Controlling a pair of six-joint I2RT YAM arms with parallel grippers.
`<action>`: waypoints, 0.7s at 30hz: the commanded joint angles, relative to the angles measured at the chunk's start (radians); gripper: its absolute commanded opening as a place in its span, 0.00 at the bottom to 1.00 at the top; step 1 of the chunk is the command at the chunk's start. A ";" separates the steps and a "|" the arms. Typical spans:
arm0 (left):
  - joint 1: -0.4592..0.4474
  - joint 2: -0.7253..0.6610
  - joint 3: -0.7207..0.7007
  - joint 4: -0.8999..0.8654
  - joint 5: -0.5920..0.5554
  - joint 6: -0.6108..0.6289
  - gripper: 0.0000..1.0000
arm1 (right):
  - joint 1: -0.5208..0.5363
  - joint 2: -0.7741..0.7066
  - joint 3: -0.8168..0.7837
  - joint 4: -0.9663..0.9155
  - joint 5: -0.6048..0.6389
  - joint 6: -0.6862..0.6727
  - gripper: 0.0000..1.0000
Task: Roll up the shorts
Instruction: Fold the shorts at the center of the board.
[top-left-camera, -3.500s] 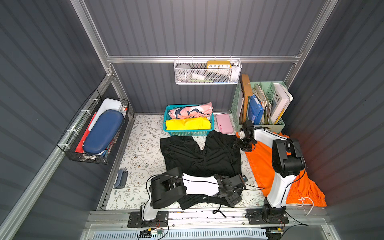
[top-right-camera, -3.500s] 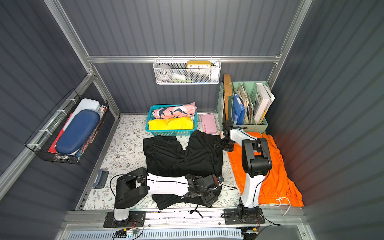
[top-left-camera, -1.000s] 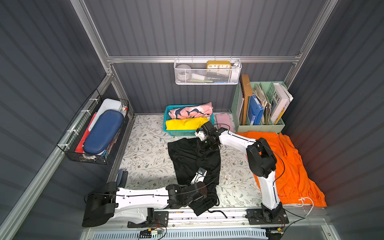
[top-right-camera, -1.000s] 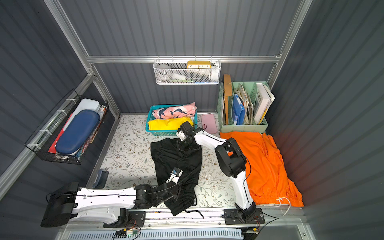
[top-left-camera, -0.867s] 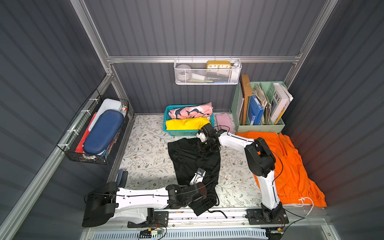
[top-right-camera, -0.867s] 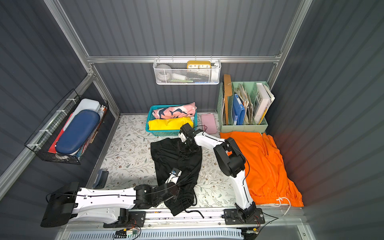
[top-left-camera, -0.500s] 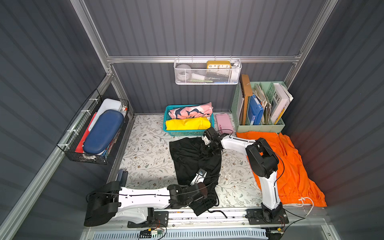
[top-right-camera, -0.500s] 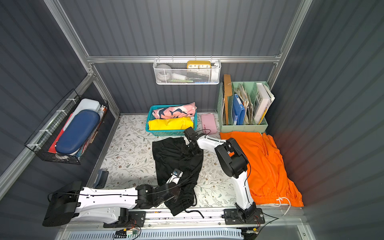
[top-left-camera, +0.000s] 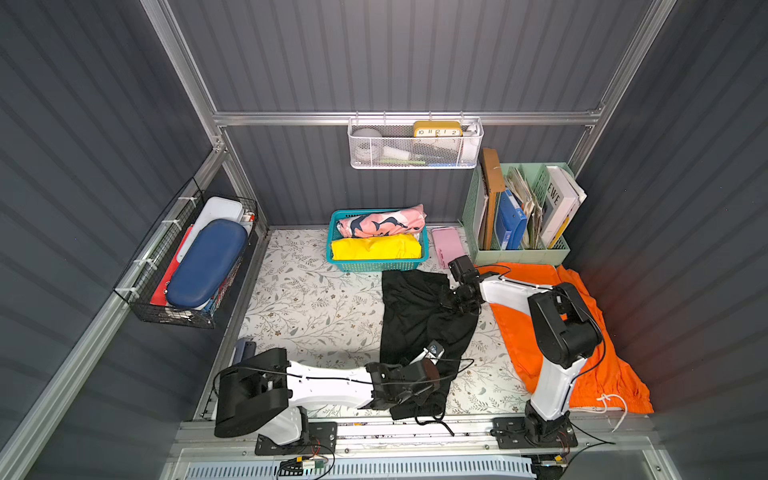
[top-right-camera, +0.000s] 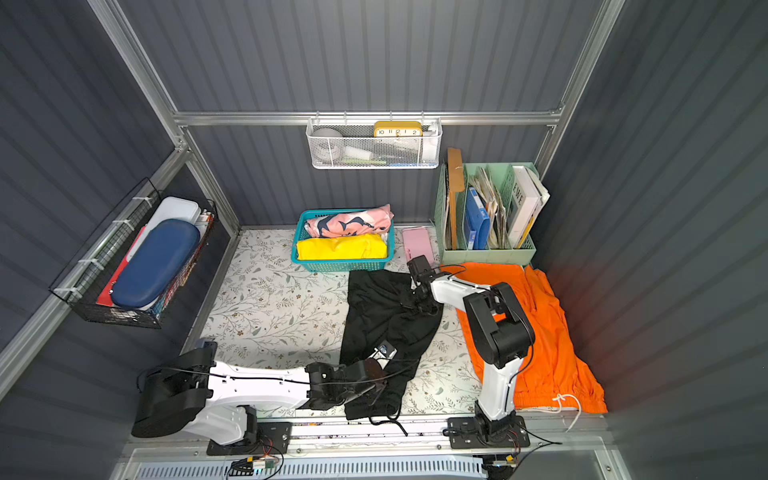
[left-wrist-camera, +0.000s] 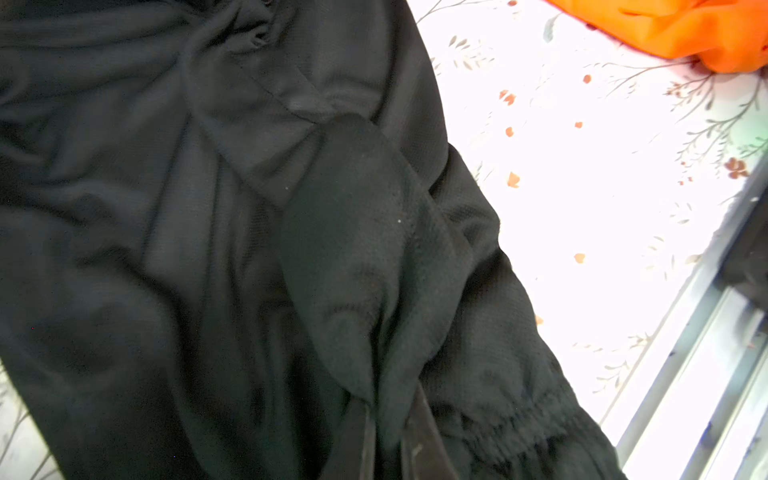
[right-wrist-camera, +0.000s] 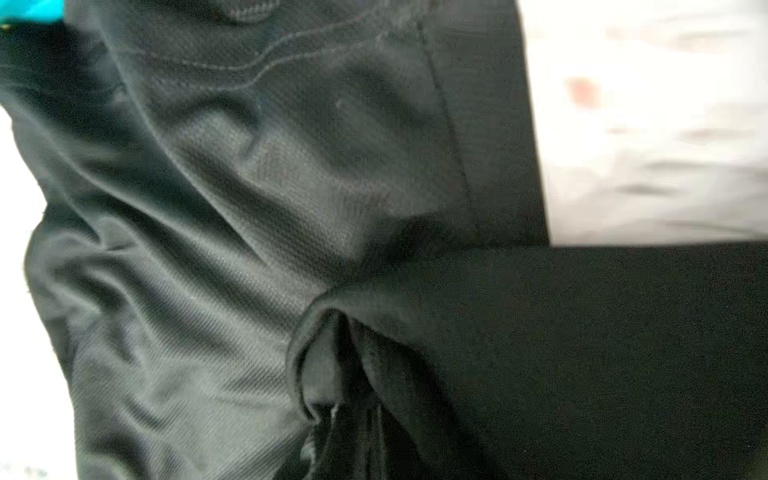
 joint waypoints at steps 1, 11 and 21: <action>0.011 0.028 0.051 0.055 0.042 0.060 0.00 | -0.043 -0.031 -0.060 -0.101 0.117 -0.009 0.00; 0.047 -0.058 0.040 0.055 0.037 0.067 0.00 | -0.038 -0.167 0.073 -0.210 0.098 -0.150 0.00; 0.048 -0.134 -0.031 0.014 -0.013 -0.018 0.00 | 0.051 -0.123 0.335 -0.319 0.080 -0.231 0.00</action>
